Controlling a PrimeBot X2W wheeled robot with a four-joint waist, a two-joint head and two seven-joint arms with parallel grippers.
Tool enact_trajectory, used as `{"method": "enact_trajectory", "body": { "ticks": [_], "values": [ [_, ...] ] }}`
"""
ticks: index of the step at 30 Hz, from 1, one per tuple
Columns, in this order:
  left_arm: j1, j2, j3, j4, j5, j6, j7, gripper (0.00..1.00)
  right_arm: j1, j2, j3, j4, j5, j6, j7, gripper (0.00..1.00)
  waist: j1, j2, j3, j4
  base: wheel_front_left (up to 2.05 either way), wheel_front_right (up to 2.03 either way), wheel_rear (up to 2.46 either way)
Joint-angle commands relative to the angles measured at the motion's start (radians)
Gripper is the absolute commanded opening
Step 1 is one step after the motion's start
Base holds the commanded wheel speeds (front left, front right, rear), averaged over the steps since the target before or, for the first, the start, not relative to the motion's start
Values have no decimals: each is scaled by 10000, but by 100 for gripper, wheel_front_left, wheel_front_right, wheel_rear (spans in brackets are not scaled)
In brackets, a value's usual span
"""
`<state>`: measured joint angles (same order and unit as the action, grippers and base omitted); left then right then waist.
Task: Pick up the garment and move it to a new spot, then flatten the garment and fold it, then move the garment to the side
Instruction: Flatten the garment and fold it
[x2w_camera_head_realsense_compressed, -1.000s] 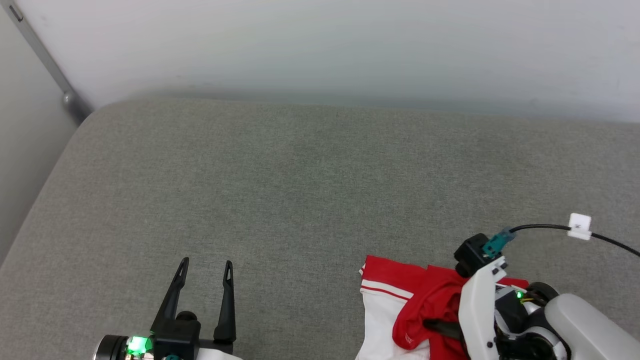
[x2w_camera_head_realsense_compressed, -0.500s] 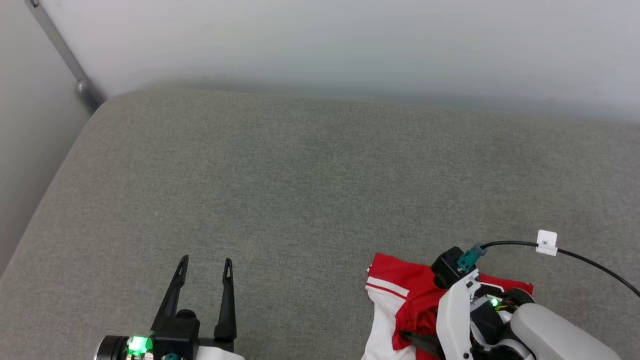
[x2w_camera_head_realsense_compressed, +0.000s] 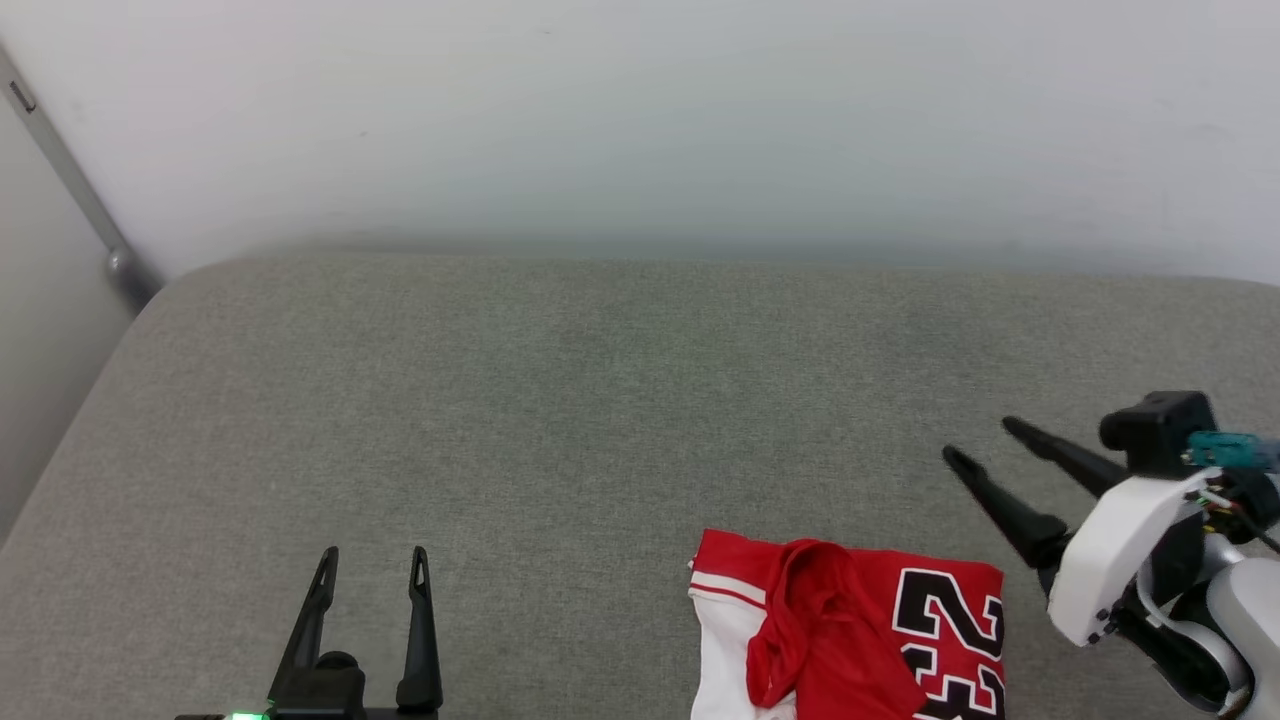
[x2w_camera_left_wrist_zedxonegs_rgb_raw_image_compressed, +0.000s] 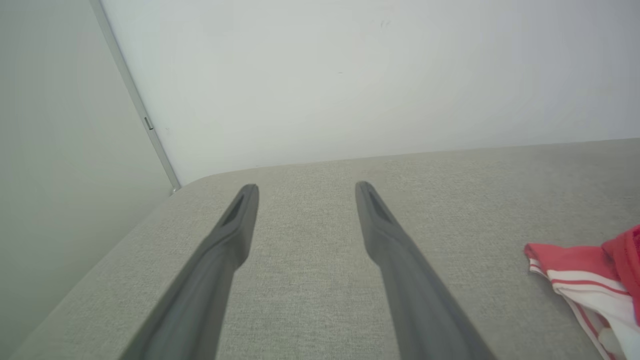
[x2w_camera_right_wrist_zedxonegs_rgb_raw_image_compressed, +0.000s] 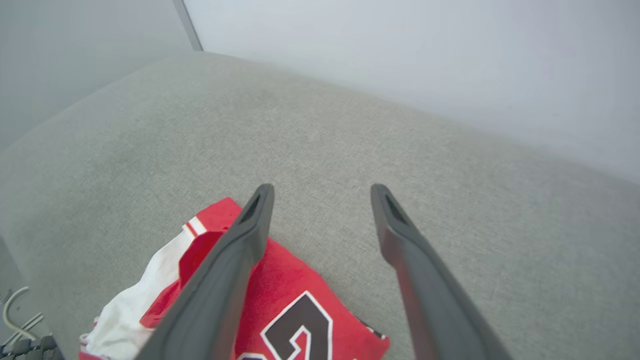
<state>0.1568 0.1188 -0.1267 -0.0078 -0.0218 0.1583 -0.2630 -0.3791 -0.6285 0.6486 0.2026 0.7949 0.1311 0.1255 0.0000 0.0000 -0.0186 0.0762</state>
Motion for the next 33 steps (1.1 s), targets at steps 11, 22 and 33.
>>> {"method": "enact_trajectory", "body": {
  "ticks": [11, 22, 33],
  "values": [
    [172, -72, 40, -229, 88, -65, -21, 100, 1797, 1986, -4485, 553, -3718, -8, -3555, 100, 0, 0, -230, -500, 0, 0, 0],
    [222, -31, -16, -252, 107, -213, -21, 100, 4069, 4672, -6846, -1317, -5862, -8, -3912, 100, 0, 0, -328, -635, 0, 0, 0],
    [419, -164, 3, -266, -52, -280, -21, 100, 5603, 5666, -6951, -2568, -6433, -8, -3908, 100, 0, 0, -383, -545, 0, 0, 0]
  ]
}}
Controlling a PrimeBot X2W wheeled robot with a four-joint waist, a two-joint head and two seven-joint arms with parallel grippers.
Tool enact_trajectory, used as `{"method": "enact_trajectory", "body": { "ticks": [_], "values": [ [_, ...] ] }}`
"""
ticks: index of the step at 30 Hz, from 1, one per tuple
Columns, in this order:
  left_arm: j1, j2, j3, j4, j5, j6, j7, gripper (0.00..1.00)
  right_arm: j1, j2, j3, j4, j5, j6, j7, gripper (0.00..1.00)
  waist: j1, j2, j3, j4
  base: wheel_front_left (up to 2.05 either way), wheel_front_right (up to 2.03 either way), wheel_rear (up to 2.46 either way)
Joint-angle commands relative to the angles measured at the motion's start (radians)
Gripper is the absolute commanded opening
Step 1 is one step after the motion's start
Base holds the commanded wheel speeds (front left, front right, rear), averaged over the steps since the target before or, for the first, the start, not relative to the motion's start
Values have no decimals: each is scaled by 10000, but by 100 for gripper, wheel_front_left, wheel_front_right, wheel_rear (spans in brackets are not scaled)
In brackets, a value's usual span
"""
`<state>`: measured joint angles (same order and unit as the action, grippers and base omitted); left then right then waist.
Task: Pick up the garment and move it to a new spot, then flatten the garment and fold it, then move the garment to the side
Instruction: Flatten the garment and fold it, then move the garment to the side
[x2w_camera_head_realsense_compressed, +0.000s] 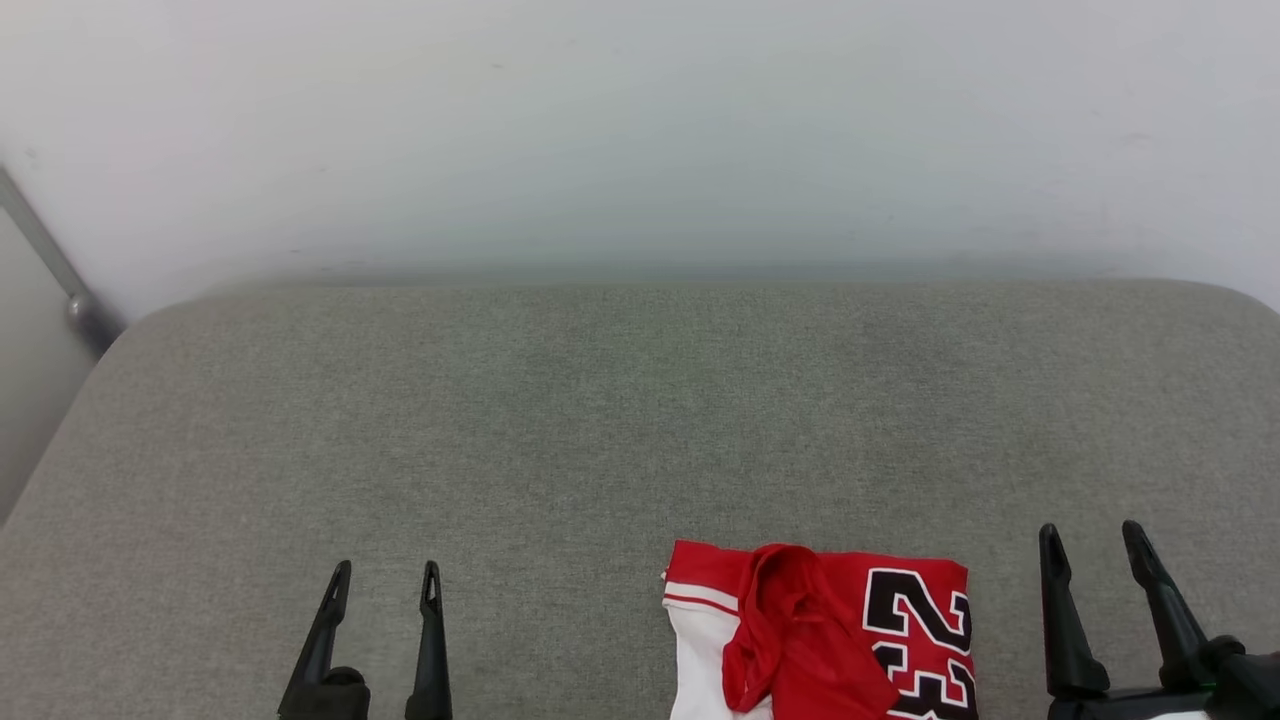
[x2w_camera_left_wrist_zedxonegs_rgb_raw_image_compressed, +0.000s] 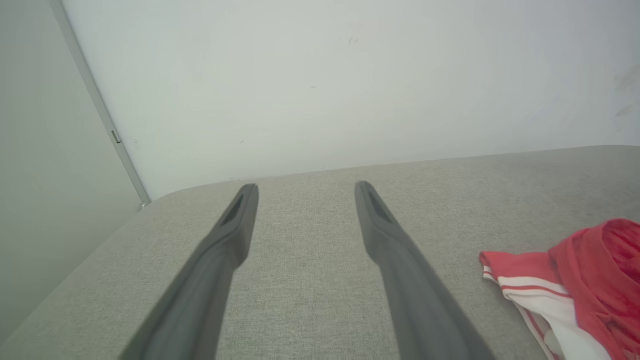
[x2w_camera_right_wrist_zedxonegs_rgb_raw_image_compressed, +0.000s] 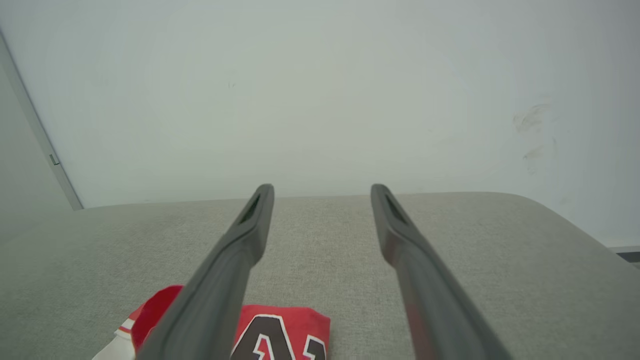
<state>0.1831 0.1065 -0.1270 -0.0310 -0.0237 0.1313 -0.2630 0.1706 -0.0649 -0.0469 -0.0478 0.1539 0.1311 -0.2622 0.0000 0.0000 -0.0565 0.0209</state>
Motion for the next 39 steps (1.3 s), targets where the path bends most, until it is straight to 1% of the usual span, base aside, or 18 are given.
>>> {"method": "enact_trajectory", "body": {
  "ticks": [1, 9, 15, 19, 22, 25, 28, 33, 36, 39],
  "values": [
    [178, -58, 41, -31, -63, 0, -21, 100, 209, 62, 18, -68, -51, -8, -30, 100, 0, 0, -10, 19, 0, 0, 0],
    [205, -112, 184, -27, -94, -72, -21, 100, 509, 163, 22, -33, -130, -8, -31, 100, 0, 0, -38, 66, 0, 0, 0],
    [223, -170, 284, -49, -114, -100, -21, 100, -102, 131, -164, -259, -252, -6, -31, 100, 0, 0, -3, 30, 0, 0, 0],
    [196, -216, 324, -55, -119, -131, -21, 100, -963, -438, -233, -452, -173, -8, -31, 100, 0, 0, 70, 12, 0, 0, 0],
    [131, -251, 348, -28, -116, -170, -21, 100, -1786, -1043, -224, -438, -56, -8, 189, 100, 0, 0, 129, 27, 0, 0, 0],
    [71, -288, 367, -4, -92, -193, -21, 100, -2495, -1805, 128, -303, 108, -8, 1287, 100, 0, 0, 185, 60, 0, 0, 0],
    [24, -317, 348, 14, -75, -235, -21, 100, -2997, -2758, 787, 177, 799, -8, 3309, 100, 0, 0, 253, 103, 0, 0, 0],
    [-58, -366, 363, 40, -69, -264, -21, 100, -3402, -4161, 1788, 721, 3227, -8, 6701, 100, 0, 0, 361, 166, 0, 0, 0],
    [-72, -377, 359, 57, -64, -302, -21, 100, -3277, -4714, 2262, 929, 4841, -6, 8495, 100, 0, 0, 451, 210, 0, 0, 0],
    [-171, -389, 348, 70, -47, -323, -21, 100, -3098, -5118, 2591, 1103, 6132, -6, 9841, 100, 0, 0, 581, 274, 0, 0, 0]
  ]
}}
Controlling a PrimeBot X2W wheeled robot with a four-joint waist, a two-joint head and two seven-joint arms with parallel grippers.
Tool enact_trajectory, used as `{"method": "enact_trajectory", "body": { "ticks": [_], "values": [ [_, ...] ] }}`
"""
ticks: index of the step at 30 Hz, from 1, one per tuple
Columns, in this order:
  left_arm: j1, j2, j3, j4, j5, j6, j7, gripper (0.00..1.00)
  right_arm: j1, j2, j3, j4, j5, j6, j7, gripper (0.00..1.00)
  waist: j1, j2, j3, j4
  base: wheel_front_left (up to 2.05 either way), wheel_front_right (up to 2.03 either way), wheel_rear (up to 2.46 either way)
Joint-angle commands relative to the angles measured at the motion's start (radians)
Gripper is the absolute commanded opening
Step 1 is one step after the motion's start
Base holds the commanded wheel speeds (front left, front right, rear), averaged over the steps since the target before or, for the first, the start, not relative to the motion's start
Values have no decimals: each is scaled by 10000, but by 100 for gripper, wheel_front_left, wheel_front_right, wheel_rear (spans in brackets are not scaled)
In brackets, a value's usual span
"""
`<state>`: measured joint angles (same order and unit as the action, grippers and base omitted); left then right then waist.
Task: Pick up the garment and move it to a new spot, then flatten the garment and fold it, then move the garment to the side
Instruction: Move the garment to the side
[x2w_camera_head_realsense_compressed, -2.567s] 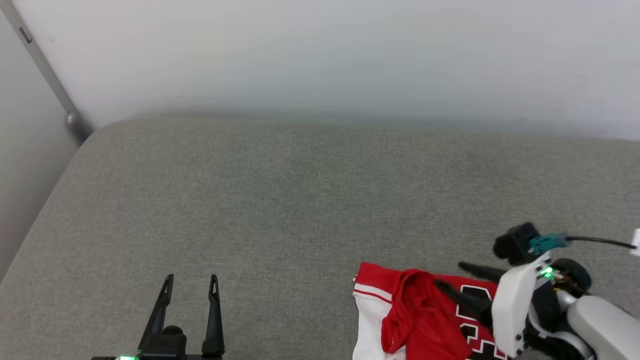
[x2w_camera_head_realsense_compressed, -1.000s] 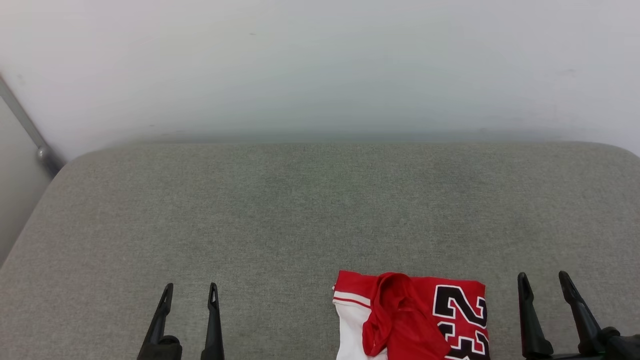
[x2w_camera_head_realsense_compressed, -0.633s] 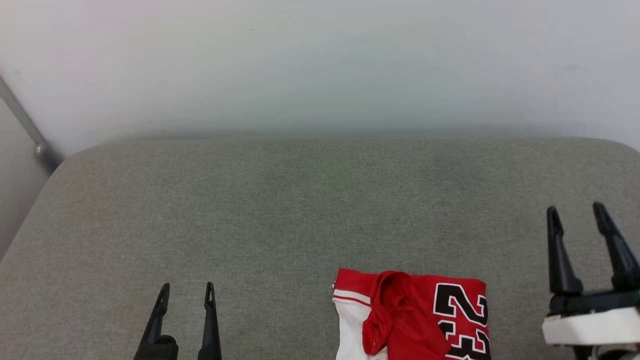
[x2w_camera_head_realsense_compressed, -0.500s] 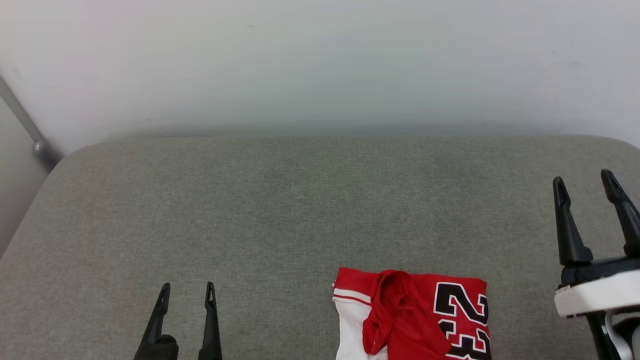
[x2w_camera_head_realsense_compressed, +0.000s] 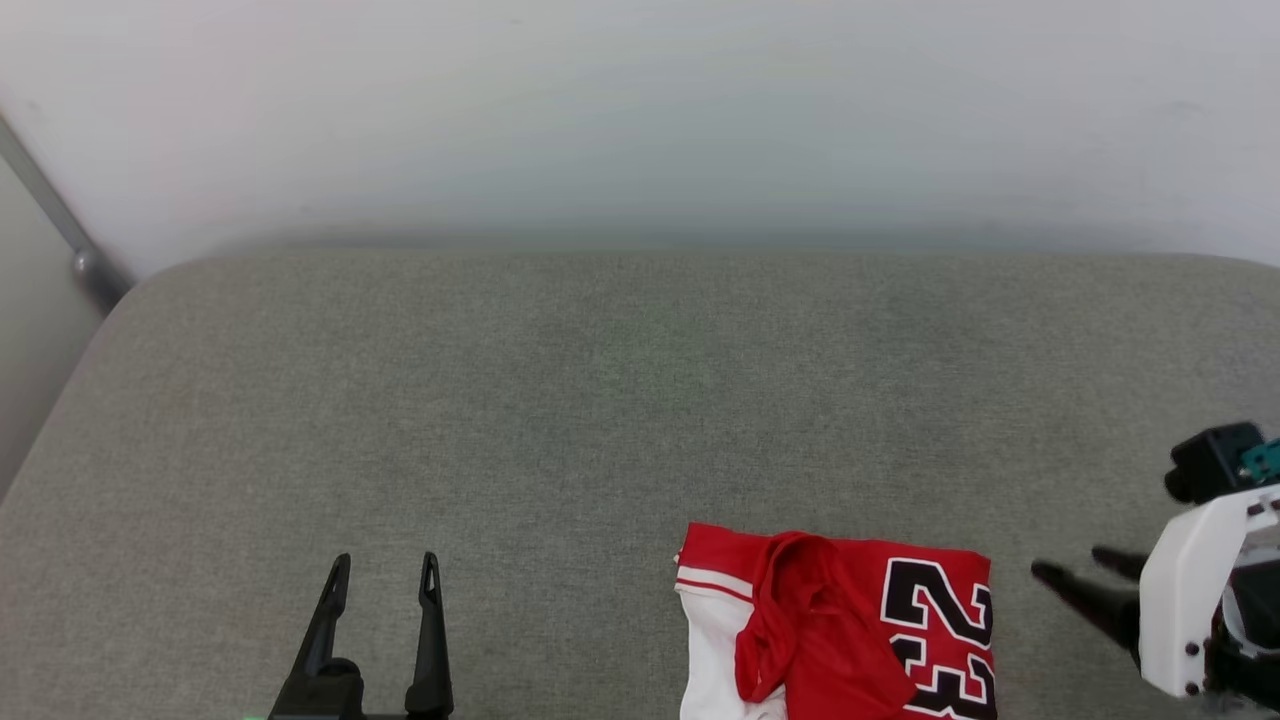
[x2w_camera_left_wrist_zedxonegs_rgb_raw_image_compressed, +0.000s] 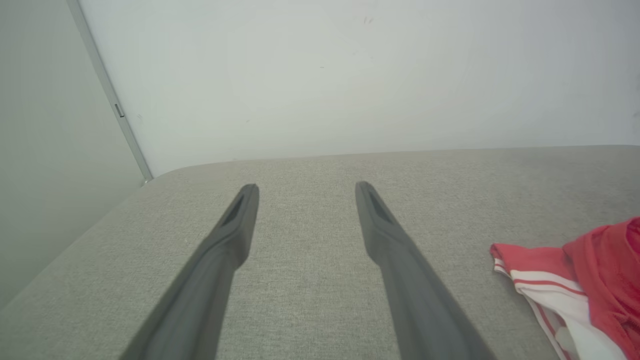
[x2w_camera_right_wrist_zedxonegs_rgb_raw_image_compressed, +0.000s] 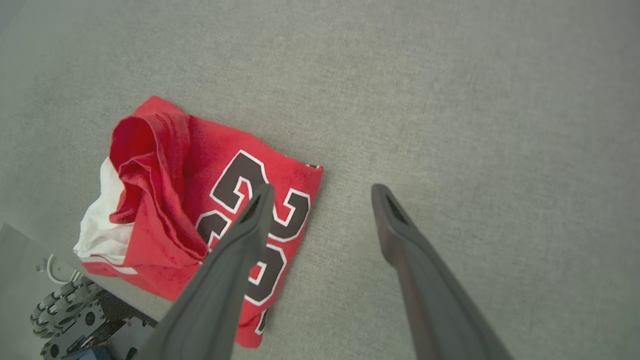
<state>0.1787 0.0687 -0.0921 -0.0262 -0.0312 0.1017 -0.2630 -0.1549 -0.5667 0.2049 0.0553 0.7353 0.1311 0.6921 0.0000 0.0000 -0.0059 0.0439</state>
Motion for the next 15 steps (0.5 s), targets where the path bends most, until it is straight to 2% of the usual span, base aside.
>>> {"method": "enact_trajectory", "body": {
  "ticks": [1, 6, 15],
  "values": [
    [-188, -13, -12, 20, 46, -49, -21, 100, 217, -183, 166, 114, 668, -6, 617, 100, 0, 0, 148, 77, 0, 0, 0],
    [-386, -19, -39, 8, 111, -126, -21, 100, 376, -183, 291, 395, 1693, -6, 1355, 100, 0, 0, 469, 220, 0, 0, 0],
    [-971, -31, -122, 31, 207, -282, -21, 100, 90, 601, 523, 1472, 2586, -6, 1569, 100, 0, 0, 1305, 512, 0, 0, 0]
  ]
}}
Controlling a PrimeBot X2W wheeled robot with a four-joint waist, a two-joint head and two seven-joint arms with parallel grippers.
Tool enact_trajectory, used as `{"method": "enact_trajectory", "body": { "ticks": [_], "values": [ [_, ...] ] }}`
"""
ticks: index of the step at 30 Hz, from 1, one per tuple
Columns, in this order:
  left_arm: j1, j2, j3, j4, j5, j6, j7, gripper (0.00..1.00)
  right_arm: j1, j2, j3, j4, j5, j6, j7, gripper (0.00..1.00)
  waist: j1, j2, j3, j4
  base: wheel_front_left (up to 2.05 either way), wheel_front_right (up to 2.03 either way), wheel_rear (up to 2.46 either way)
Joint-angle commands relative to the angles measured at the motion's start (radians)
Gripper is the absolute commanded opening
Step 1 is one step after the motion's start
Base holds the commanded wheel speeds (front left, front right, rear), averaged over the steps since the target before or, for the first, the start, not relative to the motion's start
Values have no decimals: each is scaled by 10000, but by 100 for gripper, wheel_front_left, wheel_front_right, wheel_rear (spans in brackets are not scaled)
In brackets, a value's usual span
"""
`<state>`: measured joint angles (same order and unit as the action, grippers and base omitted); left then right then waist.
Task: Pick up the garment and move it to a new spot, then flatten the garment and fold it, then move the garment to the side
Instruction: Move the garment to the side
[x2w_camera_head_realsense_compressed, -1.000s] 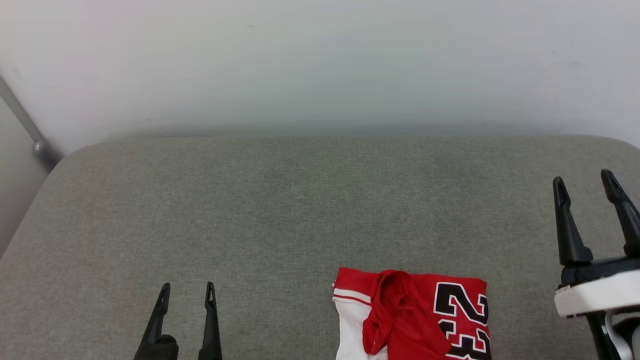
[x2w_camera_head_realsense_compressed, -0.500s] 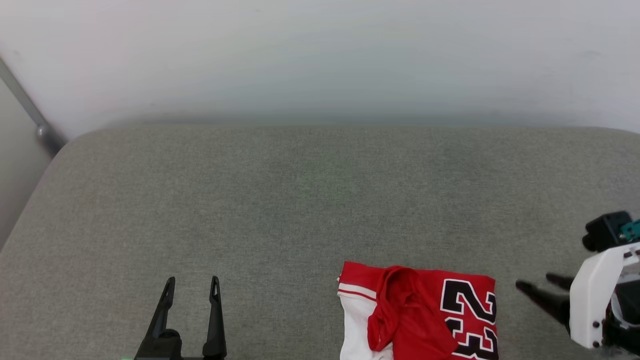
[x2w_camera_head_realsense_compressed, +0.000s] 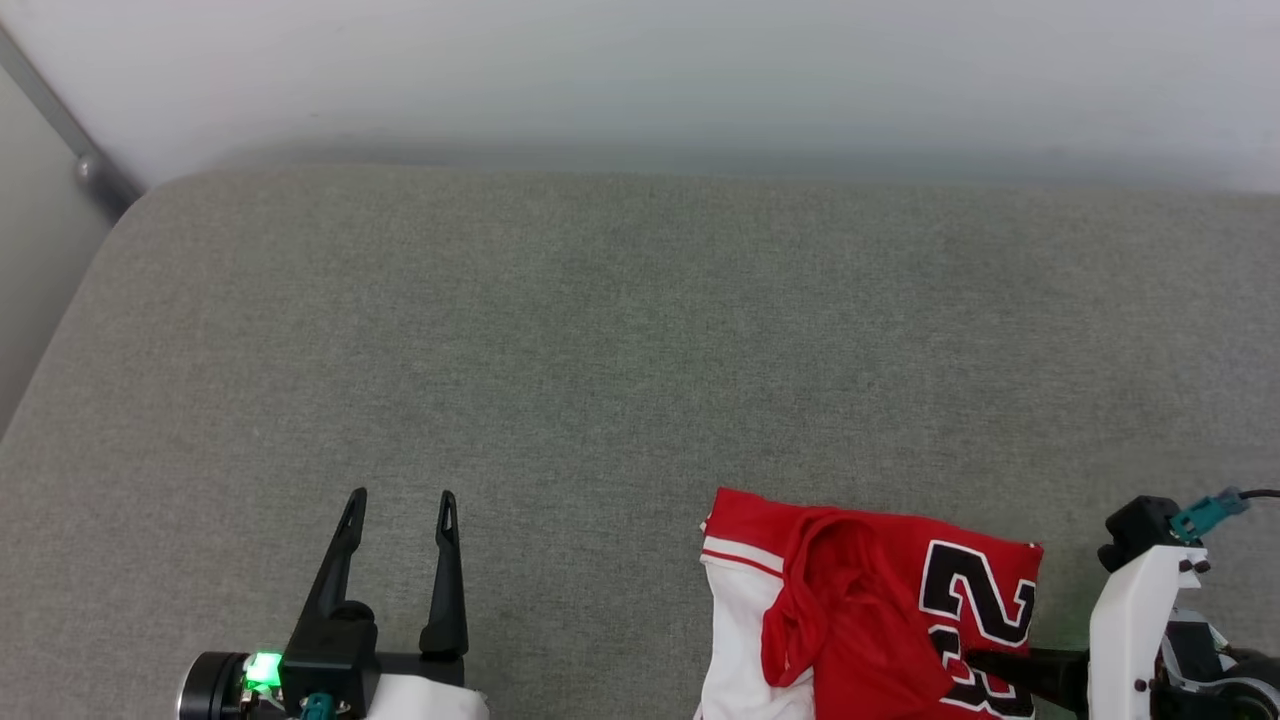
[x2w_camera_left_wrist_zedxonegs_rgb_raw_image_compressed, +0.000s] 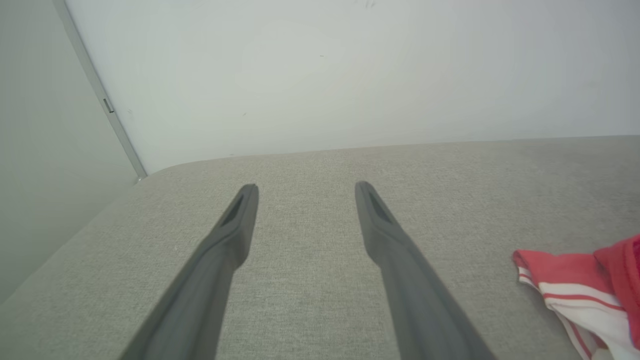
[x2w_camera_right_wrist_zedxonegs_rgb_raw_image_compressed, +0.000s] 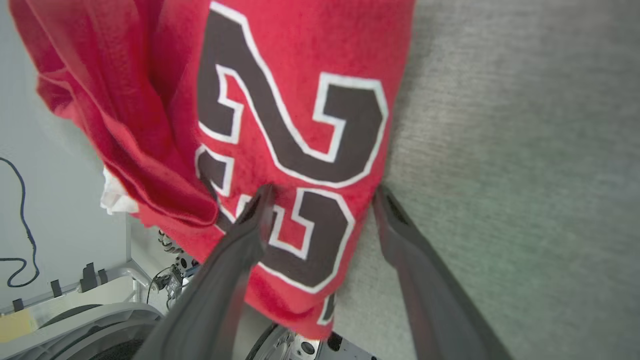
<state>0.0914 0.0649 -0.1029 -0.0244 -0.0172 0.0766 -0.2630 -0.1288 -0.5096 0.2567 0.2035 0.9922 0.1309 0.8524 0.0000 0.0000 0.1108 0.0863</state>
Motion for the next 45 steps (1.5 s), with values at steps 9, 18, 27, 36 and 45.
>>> {"method": "enact_trajectory", "body": {
  "ticks": [9, 18, 27, 36, 45],
  "values": [
    [-536, 9, -83, 56, 109, -88, -21, 100, -297, 468, 1163, 1014, 283, -9, -83, 100, 0, 0, 685, 363, 0, 0, 0],
    [-494, -13, -46, 157, 39, -3, -21, 100, -478, -27, 1957, 812, 629, -7, -677, 0, 0, 0, 572, 443, 0, 0, 0],
    [33, -35, 93, 252, -61, 109, -21, 100, -1248, -1180, 2638, -415, 701, -4, -1202, 0, 0, 0, -380, -99, 0, 0, 0],
    [182, -67, 505, -215, -149, 181, -21, 100, -3358, -2754, 3804, -1942, 16, -4, -644, 0, 0, 0, 102, -2516, 0, 0, 0],
    [-726, 294, 886, -707, 82, 67, -19, 100, -5256, -3623, 4452, -1101, -924, -7, -1323, 0, 0, 0, 1950, -3933, 0, 0, 0]
  ]
}}
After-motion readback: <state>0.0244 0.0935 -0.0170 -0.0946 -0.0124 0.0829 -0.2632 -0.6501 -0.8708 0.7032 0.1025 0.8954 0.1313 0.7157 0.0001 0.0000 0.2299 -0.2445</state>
